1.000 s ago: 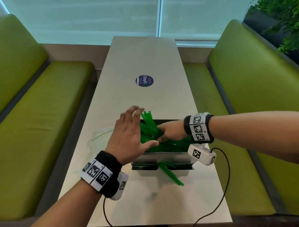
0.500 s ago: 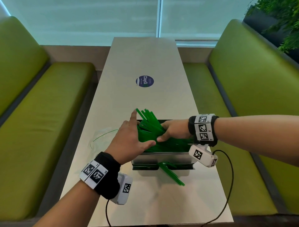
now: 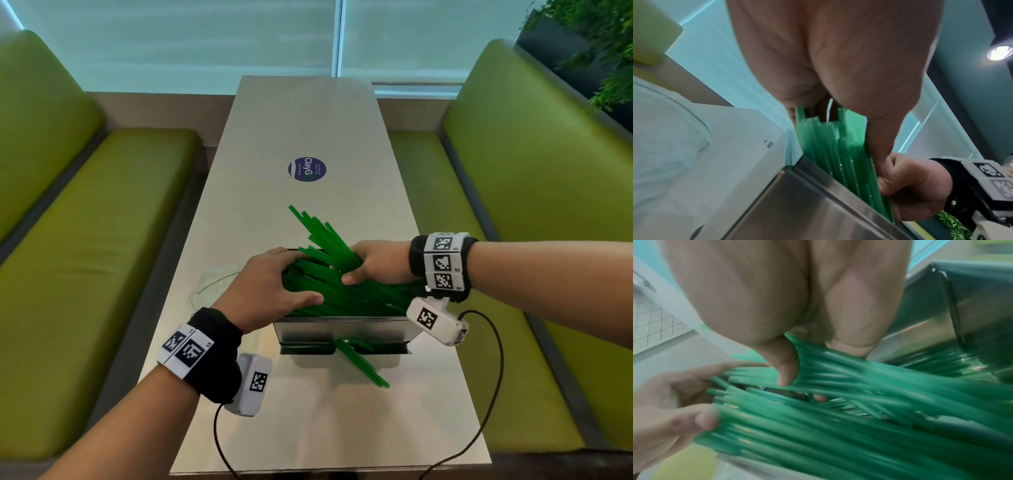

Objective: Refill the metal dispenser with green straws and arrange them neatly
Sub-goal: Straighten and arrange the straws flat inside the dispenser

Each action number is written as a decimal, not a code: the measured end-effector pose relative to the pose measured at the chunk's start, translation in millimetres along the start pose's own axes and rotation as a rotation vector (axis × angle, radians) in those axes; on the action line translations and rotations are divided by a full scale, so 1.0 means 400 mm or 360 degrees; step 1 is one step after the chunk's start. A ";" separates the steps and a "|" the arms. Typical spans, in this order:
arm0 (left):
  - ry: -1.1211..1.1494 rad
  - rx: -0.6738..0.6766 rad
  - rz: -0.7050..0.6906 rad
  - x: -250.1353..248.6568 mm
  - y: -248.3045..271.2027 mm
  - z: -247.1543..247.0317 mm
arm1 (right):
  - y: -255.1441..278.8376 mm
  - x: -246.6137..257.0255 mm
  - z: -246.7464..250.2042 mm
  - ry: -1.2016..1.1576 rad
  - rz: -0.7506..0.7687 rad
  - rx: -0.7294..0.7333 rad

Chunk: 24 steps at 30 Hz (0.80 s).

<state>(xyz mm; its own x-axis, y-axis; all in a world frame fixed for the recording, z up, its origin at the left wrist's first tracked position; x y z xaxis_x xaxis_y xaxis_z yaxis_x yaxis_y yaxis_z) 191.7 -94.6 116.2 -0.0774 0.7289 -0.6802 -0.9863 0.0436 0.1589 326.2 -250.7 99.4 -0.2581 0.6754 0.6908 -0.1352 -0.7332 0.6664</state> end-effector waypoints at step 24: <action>-0.0952 0.0214 0.0043 -0.026 -0.035 -0.064 | 0.050 0.186 0.013 0.0021 0.0831 -0.0433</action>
<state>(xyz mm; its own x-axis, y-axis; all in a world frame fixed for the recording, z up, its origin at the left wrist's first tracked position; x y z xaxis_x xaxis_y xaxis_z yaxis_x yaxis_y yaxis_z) 202.8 -120.3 102.9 0.0312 0.9864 -0.1616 -0.9551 0.0770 0.2861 309.4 -214.7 165.5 -0.3681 0.2197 0.9035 -0.2271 -0.9635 0.1417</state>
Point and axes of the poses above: each hand's wrist, its own y-axis away from the middle knuckle, its own z-axis out of the back of the hand, x = y × z, the point moved 4 cm from there along -y, towards the middle knuckle, and after that the axes turned 15 degrees about x, right-handed, at the moved point
